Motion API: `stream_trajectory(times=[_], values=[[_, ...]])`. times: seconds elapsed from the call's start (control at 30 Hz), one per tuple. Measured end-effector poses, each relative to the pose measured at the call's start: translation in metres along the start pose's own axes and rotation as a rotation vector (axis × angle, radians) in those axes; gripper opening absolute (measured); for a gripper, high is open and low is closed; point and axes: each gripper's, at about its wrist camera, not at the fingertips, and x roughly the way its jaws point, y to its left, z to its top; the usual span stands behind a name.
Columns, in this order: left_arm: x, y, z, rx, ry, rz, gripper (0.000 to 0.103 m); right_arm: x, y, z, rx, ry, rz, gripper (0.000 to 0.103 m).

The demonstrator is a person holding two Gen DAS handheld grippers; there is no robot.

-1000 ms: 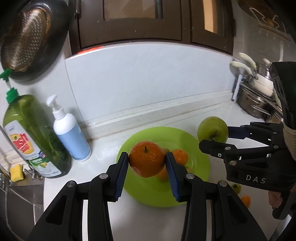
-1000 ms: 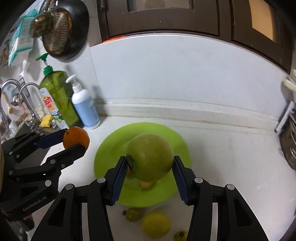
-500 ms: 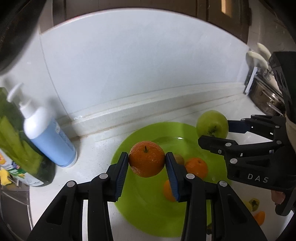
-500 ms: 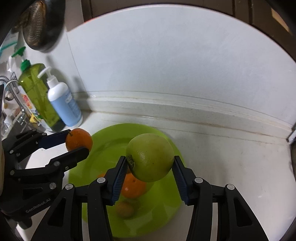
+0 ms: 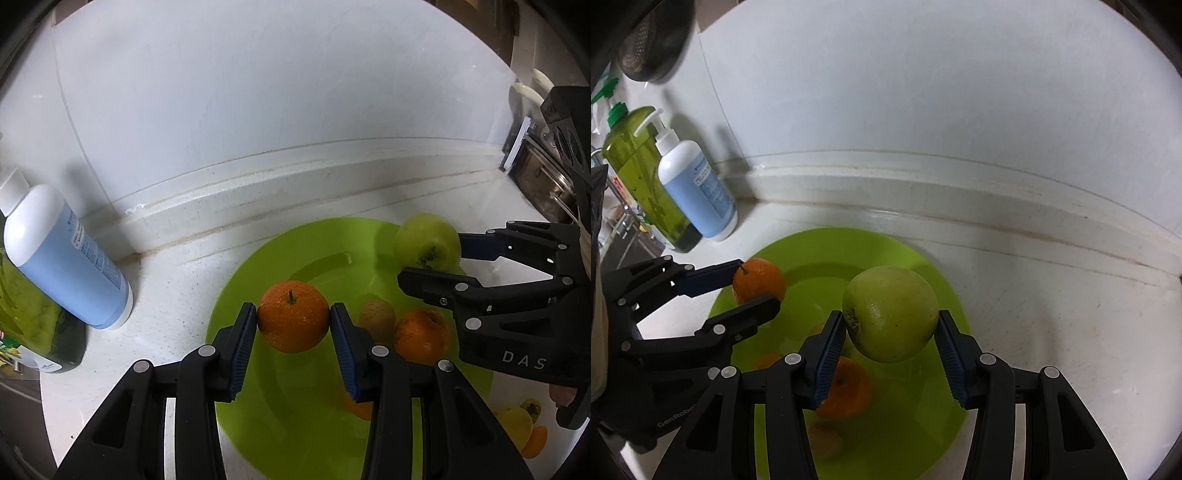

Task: Organize fruits
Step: 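Carry the tangerine in the left gripper and the apple in the right gripper over the plate, then open the left gripper over the plate while the right gripper releases the apple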

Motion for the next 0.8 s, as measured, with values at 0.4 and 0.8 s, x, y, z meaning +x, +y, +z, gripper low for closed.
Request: stream_trajectory(times=[0.4, 0.8], values=[[0.007, 0.001, 0.002, -0.007, 0.004, -0.002, 0.042, 0.007, -0.003, -0.003, 0.005, 0.04, 0.026, 0.051], [-0.037, -0.007, 0.001, 0.01, -0.095, 0.009, 0.049, -0.038, 0.006, -0.008, -0.002, -0.05, 0.025, 0.053]])
